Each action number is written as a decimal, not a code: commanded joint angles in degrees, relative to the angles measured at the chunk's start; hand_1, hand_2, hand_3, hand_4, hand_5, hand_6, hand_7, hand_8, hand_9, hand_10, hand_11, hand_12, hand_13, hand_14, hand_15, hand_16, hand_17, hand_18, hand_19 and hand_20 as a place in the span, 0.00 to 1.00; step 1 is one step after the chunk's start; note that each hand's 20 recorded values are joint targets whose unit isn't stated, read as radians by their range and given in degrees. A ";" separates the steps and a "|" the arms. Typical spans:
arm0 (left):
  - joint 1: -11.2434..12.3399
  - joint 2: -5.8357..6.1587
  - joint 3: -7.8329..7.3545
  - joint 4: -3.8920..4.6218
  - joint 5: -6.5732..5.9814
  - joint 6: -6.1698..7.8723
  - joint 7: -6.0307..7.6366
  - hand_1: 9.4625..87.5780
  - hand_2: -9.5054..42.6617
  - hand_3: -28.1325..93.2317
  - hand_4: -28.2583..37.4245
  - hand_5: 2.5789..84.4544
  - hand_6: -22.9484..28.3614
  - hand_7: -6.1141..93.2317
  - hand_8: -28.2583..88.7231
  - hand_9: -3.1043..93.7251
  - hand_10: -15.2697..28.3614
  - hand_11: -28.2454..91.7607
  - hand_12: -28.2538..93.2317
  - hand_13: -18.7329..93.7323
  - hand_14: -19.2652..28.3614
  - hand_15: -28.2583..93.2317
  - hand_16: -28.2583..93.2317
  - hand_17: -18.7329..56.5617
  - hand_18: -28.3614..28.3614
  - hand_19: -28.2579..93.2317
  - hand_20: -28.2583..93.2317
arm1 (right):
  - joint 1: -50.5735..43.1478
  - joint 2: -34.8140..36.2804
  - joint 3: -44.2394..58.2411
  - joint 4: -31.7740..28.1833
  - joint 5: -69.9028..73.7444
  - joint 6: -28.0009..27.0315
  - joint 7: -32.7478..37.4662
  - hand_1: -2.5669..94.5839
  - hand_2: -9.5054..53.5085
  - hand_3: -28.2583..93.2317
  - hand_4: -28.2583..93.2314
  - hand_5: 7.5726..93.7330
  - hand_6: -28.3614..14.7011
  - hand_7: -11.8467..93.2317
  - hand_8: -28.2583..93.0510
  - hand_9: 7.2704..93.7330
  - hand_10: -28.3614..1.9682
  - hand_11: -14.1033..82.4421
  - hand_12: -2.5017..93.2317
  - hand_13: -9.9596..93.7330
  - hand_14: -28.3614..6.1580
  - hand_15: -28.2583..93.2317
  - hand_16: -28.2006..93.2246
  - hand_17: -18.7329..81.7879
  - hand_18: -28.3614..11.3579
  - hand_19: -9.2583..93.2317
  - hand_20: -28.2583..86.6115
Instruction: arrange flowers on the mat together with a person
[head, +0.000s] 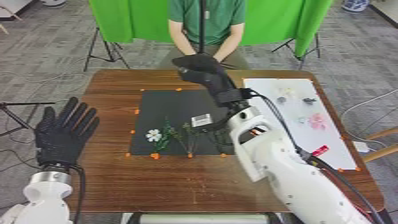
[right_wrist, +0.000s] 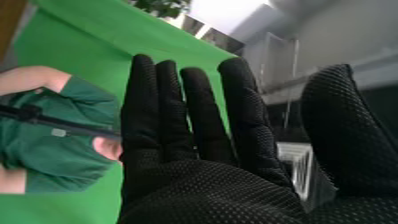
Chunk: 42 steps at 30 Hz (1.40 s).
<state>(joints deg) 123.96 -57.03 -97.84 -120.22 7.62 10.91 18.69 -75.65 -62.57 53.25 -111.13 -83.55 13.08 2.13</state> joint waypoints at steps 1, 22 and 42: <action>1.37 -0.25 -1.01 -0.55 0.84 -1.00 0.61 0.21 0.43 0.78 0.00 0.45 0.58 0.17 0.16 0.37 0.65 0.36 0.29 0.38 0.69 0.42 0.19 0.19 0.73 0.45 0.33 | -15.23 6.83 22.15 -2.05 17.56 -13.48 1.07 0.26 0.30 0.82 0.02 0.38 0.56 0.28 0.15 0.36 0.37 0.22 0.20 0.40 0.39 0.42 0.37 0.36 0.33 0.45 0.36; 4.45 -1.16 -3.08 -2.04 0.36 0.00 1.97 0.20 0.43 0.79 0.00 0.45 0.58 0.16 0.17 0.37 0.65 0.36 0.29 0.38 0.68 0.42 0.19 0.19 0.73 0.45 0.33 | -37.64 7.12 44.74 -8.44 30.93 -14.96 -0.16 0.15 0.33 0.79 0.03 0.32 0.54 0.19 0.19 0.29 0.33 0.16 0.20 0.37 0.35 0.31 0.44 0.33 0.29 0.38 0.38; 4.38 -1.18 -3.20 -2.23 -0.38 0.69 2.23 0.20 0.42 0.79 0.00 0.45 0.58 0.16 0.17 0.37 0.65 0.36 0.29 0.38 0.68 0.42 0.19 0.20 0.72 0.45 0.33 | -40.70 5.35 50.06 -9.93 30.70 -16.97 -0.82 0.18 0.24 0.79 0.04 0.31 0.51 0.18 0.19 0.29 0.29 0.17 0.21 0.42 0.35 0.44 0.45 0.36 0.28 0.63 0.50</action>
<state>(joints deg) 127.41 -57.98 -101.01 -122.34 7.55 11.13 20.53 -115.88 -57.75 104.16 -120.83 -52.50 -5.93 1.85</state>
